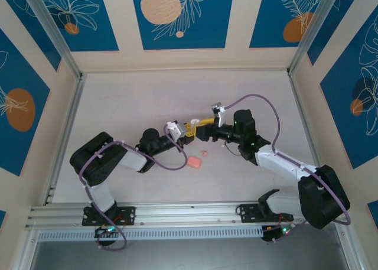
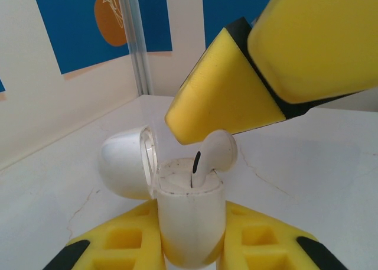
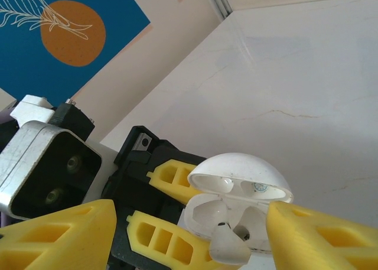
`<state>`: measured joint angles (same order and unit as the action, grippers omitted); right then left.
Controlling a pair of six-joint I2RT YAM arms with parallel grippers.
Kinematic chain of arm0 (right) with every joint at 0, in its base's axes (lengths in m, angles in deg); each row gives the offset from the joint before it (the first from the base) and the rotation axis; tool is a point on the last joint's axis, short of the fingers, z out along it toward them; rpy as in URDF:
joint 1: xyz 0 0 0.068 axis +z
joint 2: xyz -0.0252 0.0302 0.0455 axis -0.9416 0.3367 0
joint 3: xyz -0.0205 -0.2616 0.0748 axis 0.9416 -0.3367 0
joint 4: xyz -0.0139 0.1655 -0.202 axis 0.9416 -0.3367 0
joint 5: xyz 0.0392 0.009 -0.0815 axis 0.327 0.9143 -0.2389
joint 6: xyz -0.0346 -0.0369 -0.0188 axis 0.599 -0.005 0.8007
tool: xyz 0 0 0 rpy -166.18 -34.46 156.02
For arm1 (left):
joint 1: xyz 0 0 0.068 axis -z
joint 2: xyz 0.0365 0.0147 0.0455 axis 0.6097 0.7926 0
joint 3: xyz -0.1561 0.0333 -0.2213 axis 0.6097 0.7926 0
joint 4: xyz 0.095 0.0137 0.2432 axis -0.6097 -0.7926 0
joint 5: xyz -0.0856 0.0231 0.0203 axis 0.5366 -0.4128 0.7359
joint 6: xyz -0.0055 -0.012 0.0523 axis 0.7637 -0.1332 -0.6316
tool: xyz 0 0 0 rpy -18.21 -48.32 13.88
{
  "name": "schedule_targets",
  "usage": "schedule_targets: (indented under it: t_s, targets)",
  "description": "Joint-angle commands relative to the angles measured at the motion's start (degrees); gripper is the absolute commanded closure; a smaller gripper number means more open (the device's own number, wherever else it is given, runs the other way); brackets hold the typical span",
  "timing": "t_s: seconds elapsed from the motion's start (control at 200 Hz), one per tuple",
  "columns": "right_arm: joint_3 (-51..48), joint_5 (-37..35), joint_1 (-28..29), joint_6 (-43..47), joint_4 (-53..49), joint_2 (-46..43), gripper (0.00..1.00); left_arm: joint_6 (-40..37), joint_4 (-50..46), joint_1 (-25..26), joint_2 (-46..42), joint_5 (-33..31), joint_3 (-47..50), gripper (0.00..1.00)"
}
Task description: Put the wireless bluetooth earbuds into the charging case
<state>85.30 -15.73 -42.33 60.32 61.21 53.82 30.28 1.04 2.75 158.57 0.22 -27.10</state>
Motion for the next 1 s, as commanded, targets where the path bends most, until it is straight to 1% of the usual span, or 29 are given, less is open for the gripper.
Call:
schedule_targets:
  t_s: [0.0,0.335,0.575,0.75,0.88,0.995]
  targets:
    - [2.27,1.51,-0.61,-1.24,0.44,-0.86,0.31,-0.89,3.04,0.73,-1.60,-0.14,0.59,0.80]
    - [4.03,2.39,-2.70,-5.05,-3.01,-3.22,0.31,-0.89,3.01,0.73,-1.59,-0.05,0.56,0.80]
    - [6.96,2.43,-5.25,-7.48,-15.50,-6.96,0.33,-1.27,3.01,0.73,-2.42,-0.57,1.27,0.80]
    - [10.36,2.50,-8.46,-6.96,-27.79,-8.88,0.36,-1.68,3.01,0.73,-3.19,-0.97,2.39,0.80]
    - [11.33,7.21,-11.87,-9.44,-30.65,-8.06,0.38,-1.51,3.01,0.66,-3.01,-0.73,2.31,0.80]
    - [12.12,12.92,-13.28,-12.41,-31.54,-5.78,0.40,-1.17,3.01,0.72,-2.75,-0.33,2.00,0.80]
